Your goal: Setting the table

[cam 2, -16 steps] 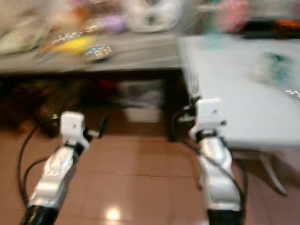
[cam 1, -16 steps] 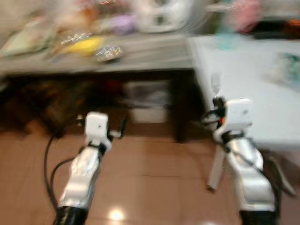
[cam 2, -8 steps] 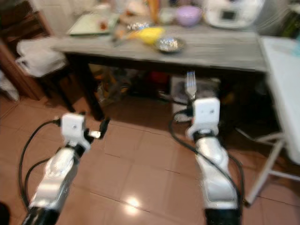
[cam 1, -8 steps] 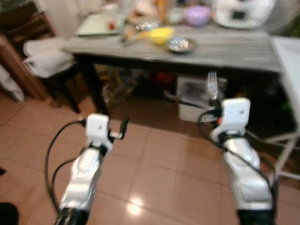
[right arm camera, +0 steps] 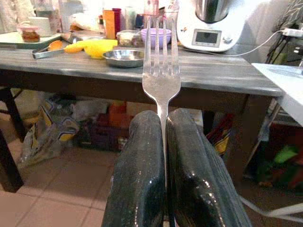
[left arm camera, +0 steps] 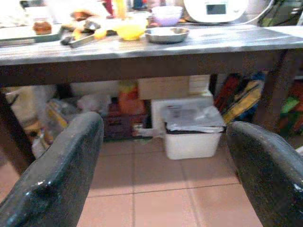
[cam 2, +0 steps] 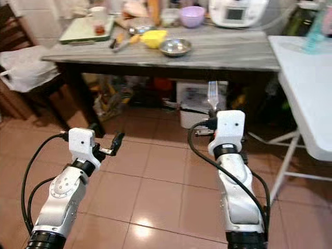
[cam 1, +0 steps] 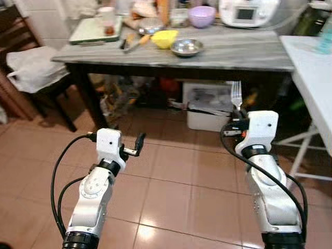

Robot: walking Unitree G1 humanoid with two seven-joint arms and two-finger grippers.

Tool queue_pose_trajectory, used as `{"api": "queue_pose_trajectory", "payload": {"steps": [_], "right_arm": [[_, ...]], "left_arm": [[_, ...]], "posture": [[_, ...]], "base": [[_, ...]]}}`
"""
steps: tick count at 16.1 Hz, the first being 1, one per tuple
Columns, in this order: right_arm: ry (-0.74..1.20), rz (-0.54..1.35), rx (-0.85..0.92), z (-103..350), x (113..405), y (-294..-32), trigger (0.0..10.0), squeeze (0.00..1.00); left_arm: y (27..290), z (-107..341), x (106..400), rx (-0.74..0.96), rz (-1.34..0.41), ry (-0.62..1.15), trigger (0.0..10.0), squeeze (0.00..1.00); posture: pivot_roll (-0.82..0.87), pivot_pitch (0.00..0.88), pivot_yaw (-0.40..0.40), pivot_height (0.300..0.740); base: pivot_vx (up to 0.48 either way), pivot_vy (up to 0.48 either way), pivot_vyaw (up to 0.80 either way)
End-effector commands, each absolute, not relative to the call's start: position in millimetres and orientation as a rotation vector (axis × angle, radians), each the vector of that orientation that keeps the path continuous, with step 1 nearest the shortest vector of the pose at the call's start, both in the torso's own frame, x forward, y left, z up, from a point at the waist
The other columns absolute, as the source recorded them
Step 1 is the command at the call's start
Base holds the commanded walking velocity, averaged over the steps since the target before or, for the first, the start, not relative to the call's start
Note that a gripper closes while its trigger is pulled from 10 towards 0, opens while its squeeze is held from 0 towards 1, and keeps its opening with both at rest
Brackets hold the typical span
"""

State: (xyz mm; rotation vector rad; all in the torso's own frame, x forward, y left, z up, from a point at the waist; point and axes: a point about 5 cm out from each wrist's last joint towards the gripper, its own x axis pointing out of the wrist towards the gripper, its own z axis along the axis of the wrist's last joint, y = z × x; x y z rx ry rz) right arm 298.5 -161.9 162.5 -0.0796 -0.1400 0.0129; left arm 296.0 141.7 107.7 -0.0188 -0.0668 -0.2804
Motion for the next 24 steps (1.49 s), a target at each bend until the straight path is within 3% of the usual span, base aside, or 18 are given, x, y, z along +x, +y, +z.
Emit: {"api": "queue_pose_trajectory", "payload": {"steps": [1, 7, 20, 24], "right_arm": [[-0.152, 0.034, -0.067, 165.6, 299.6, -156.2, 10.0, 0.00], [-0.154, 0.024, -0.069, 165.4, 299.0, -157.7, 10.0, 0.00], [-0.123, 0.014, -0.070, 154.1, 292.9, -161.7, 10.0, 0.00], [-0.117, 0.015, -0.068, 152.8, 291.0, -160.7, 10.0, 0.00]], "left_arm": [[144.6, 110.3, 295.2, -0.017, -0.282, -0.071, 10.0, 0.00], [139.0, 110.8, 293.2, -0.035, -0.323, -0.074, 10.0, 0.00], [138.3, 110.7, 289.5, -0.047, -0.359, -0.068, 10.0, 0.00], [136.1, 110.5, 287.5, -0.052, -0.367, -0.064, 10.0, 0.00]], "posture": [[-0.06, 0.069, 0.068, 0.740], [-0.06, 0.069, 0.072, 0.740], [-0.06, 0.069, 0.076, 0.740], [-0.06, 0.076, 0.075, 0.740]], "base": [[0.000, 0.000, 0.00], [0.185, 0.000, 0.00], [0.384, 0.000, 0.00], [0.404, 0.000, -0.57]]}}
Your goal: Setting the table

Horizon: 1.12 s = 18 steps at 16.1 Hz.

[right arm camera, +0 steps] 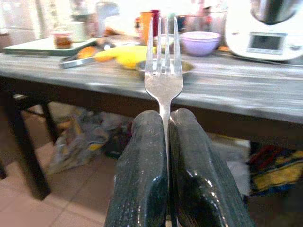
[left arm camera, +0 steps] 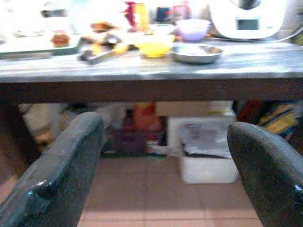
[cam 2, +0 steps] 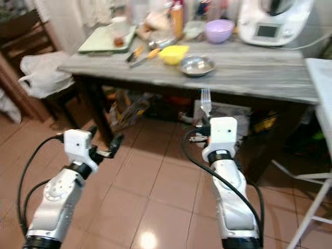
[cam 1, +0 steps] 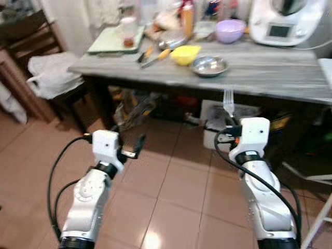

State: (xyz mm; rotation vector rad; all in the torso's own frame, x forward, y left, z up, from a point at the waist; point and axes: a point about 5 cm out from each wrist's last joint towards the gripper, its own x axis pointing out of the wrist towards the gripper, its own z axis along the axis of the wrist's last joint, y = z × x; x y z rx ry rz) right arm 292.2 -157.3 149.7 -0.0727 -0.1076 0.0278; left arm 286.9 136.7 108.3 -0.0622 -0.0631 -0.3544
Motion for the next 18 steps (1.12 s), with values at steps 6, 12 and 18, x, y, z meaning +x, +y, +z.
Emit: {"api": "queue_pose_trajectory", "payload": {"steps": [6, 12, 18], "right_arm": [[-0.115, 0.011, -0.072, 152.8, 290.4, -161.8, 10.0, 0.00], [-0.108, 0.008, -0.071, 151.7, 290.3, -162.1, 10.0, 0.00], [-0.112, 0.015, -0.074, 152.3, 289.8, -161.6, 10.0, 0.00]], "left_arm": [[133.1, 108.7, 285.1, -0.059, -0.376, -0.055, 10.0, 0.00], [131.7, 108.0, 285.4, -0.057, -0.383, -0.048, 10.0, 0.00], [129.5, 107.4, 286.1, -0.058, -0.387, -0.042, 10.0, 0.00]], "posture": [[-0.07, 0.082, 0.075, 0.740], [-0.07, 0.084, 0.078, 0.740], [-0.07, 0.089, 0.079, 0.740]], "base": [[0.457, 0.000, -0.60], [0.480, 0.000, -0.66], [0.468, 0.000, -0.19]]}}
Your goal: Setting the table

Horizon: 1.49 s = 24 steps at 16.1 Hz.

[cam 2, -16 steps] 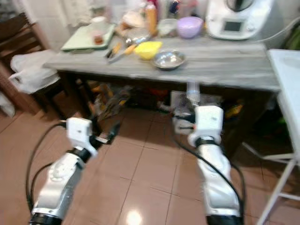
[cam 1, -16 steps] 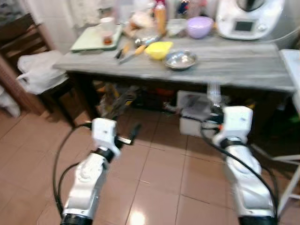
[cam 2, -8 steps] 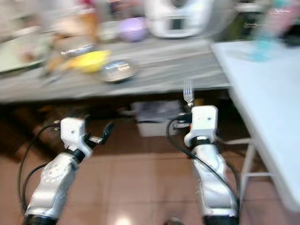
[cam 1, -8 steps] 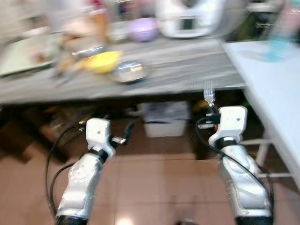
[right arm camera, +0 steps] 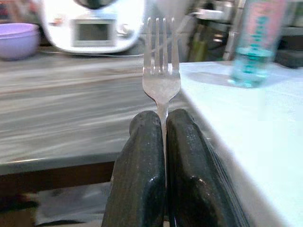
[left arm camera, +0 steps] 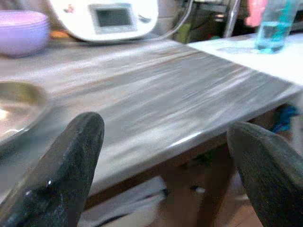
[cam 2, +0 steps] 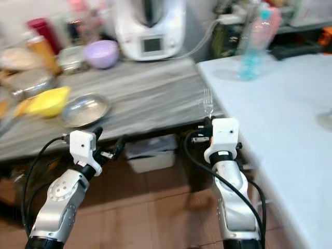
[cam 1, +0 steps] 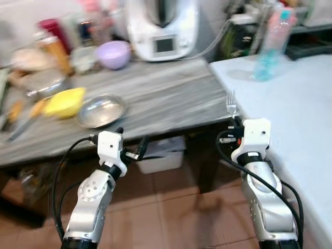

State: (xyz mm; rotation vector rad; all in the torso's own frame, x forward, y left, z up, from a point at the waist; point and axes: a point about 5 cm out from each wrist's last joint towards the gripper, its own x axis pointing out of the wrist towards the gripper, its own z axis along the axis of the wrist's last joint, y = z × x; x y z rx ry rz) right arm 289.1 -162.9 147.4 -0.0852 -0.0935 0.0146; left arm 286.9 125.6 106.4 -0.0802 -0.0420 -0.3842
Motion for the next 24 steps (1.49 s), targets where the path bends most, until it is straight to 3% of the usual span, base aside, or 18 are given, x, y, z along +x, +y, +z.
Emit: {"api": "queue_pose_trajectory", "payload": {"steps": [1, 4, 14, 24], "right_arm": [[-0.113, 0.021, -0.074, 152.6, 289.9, -161.2, 10.0, 0.00], [-0.127, 0.052, -0.093, 155.0, 289.8, -158.5, 10.0, 0.00], [-0.133, 0.071, -0.088, 154.7, 291.3, -154.5, 10.0, 0.00], [-0.120, 0.032, -0.070, 152.1, 291.6, -158.1, 10.0, 0.00]], "left_arm": [[129.4, 107.3, 286.1, -0.057, -0.387, -0.041, 10.0, 0.00], [132.1, 106.4, 287.4, -0.046, -0.357, -0.037, 10.0, 0.00], [138.4, 107.8, 289.1, -0.045, -0.321, -0.039, 10.0, 0.00], [139.7, 108.0, 288.4, -0.041, -0.316, -0.032, 10.0, 0.00]], "posture": [[-0.07, 0.089, 0.079, 0.740], [-0.07, 0.089, 0.079, 0.740], [-0.06, 0.079, 0.080, 0.740], [-0.06, 0.087, 0.083, 0.740]], "base": [[0.401, 0.000, 0.00], [0.252, 0.000, 0.00], [0.000, 0.000, 0.64], [0.000, 0.000, 0.00]]}}
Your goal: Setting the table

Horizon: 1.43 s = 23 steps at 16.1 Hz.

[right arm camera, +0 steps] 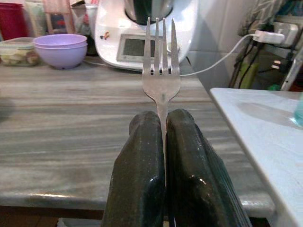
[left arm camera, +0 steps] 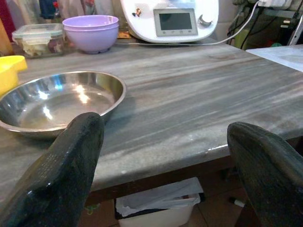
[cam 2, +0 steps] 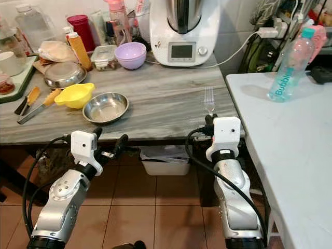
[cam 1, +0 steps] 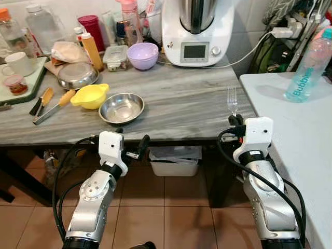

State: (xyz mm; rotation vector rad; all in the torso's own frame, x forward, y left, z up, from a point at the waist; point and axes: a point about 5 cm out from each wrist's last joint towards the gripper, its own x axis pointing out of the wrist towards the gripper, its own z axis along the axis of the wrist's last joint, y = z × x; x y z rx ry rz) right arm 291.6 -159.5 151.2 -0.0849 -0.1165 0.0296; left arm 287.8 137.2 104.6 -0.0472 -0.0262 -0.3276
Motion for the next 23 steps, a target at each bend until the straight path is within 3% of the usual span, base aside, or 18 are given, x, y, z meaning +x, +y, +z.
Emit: {"api": "queue_pose_trajectory", "payload": {"steps": [1, 19, 23], "right_arm": [[-0.117, 0.030, -0.071, 151.1, 290.9, -158.5, 10.0, 0.00], [-0.122, 0.026, -0.068, 151.8, 291.5, -158.7, 10.0, 0.00], [-0.123, 0.027, -0.072, 151.8, 291.3, -158.9, 10.0, 0.00]], "left_arm": [[139.7, 108.3, 288.5, -0.034, -0.318, -0.035, 10.0, 0.00], [138.3, 108.8, 287.5, -0.034, -0.322, -0.023, 10.0, 0.00], [136.7, 109.7, 286.6, -0.034, -0.325, -0.033, 10.0, 0.00]], "posture": [[-0.06, 0.090, 0.086, 0.740], [-0.06, 0.090, 0.089, 0.740], [-0.06, 0.090, 0.087, 0.740]], "base": [[0.000, 0.000, 0.00], [0.000, 0.343, 0.00], [0.000, 0.000, 0.00]]}}
